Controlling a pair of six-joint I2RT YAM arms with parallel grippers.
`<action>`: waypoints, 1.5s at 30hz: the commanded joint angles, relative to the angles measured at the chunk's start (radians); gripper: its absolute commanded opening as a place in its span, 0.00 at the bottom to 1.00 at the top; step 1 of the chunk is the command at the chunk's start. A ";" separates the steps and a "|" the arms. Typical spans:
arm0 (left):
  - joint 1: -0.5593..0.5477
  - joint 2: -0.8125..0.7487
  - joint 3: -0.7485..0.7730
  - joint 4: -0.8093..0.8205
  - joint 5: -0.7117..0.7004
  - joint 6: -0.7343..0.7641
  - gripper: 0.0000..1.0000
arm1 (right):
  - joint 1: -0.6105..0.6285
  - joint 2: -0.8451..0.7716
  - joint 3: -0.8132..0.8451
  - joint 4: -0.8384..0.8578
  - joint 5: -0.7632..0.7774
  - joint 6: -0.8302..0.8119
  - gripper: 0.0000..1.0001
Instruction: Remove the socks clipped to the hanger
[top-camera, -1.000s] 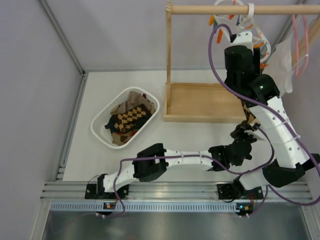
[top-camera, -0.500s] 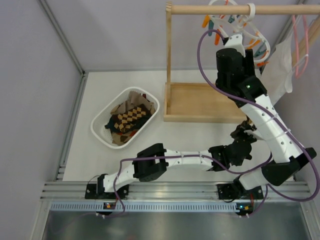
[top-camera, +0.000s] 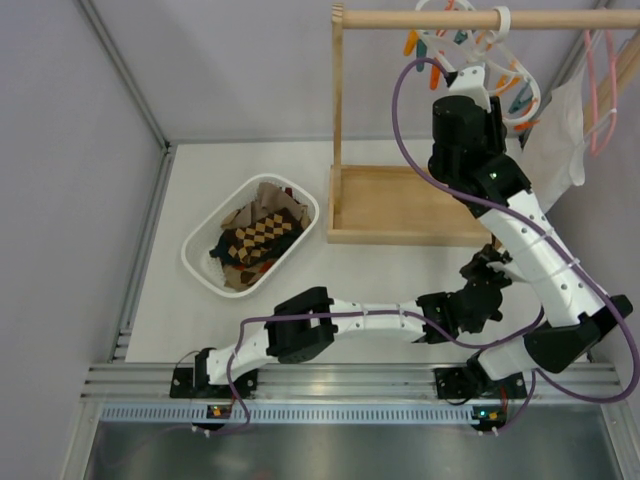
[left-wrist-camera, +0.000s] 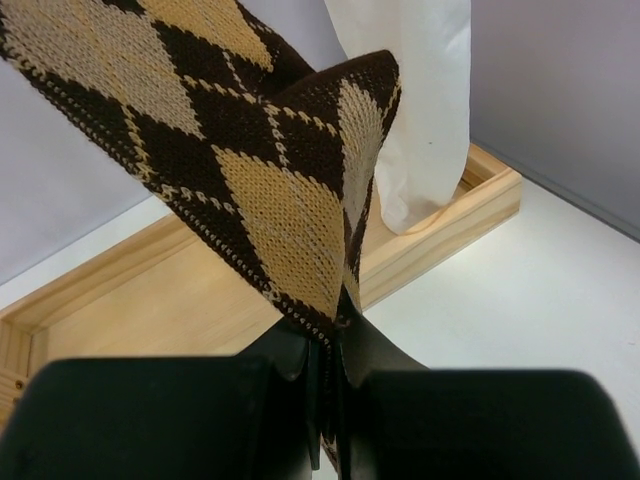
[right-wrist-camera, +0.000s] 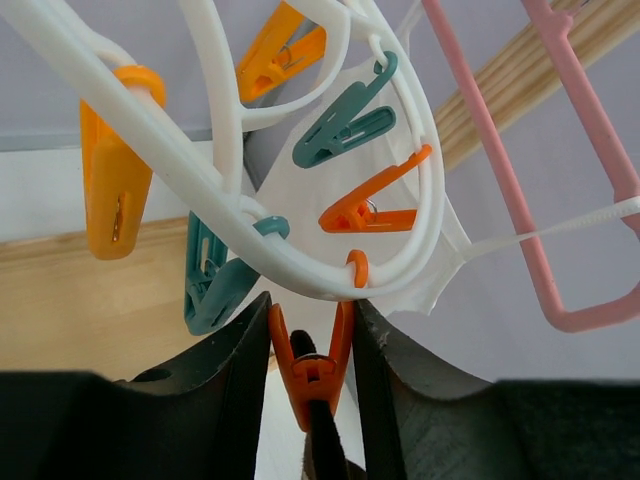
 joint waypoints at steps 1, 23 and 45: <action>-0.039 -0.025 -0.015 0.021 0.029 0.023 0.00 | 0.017 -0.018 -0.005 0.073 0.015 -0.008 0.34; -0.005 -0.419 -0.551 0.021 -0.001 -0.228 0.00 | 0.035 -0.138 -0.043 -0.073 -0.271 0.214 0.64; 0.044 -1.432 -1.021 -0.688 -0.160 -0.664 0.00 | 0.035 -0.876 -0.661 0.051 -1.052 0.495 0.99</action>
